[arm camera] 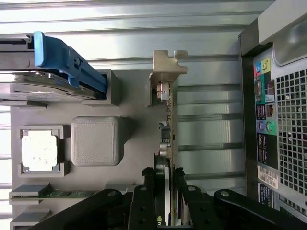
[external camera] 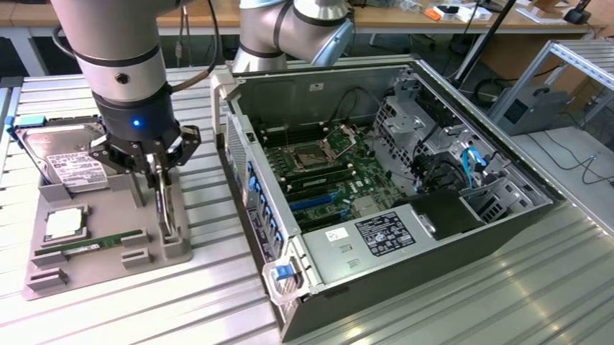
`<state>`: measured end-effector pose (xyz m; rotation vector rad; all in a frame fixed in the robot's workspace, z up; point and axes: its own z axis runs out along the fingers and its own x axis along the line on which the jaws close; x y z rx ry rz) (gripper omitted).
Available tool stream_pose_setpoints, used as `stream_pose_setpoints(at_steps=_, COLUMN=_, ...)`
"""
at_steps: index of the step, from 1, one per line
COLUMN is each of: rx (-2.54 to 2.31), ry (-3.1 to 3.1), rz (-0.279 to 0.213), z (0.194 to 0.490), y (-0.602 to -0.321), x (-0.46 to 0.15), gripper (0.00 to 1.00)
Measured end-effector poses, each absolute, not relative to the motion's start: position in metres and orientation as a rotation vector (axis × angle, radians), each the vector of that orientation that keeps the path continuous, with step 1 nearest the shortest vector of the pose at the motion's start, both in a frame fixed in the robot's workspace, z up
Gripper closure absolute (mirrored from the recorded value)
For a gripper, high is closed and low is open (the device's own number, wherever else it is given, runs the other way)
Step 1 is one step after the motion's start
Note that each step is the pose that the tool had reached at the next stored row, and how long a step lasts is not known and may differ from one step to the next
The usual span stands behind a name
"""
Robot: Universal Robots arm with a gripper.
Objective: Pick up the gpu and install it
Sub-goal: 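Pick up the gpu and move the gpu toward the slot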
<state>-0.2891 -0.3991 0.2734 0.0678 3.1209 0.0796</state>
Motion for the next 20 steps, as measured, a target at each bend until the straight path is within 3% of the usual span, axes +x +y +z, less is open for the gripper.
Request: stream_pose_setpoints(at_steps=20, rx=0.068, ry=3.121, rz=0.087, z=0.295, y=-0.399, x=-0.289, gripper=0.73)
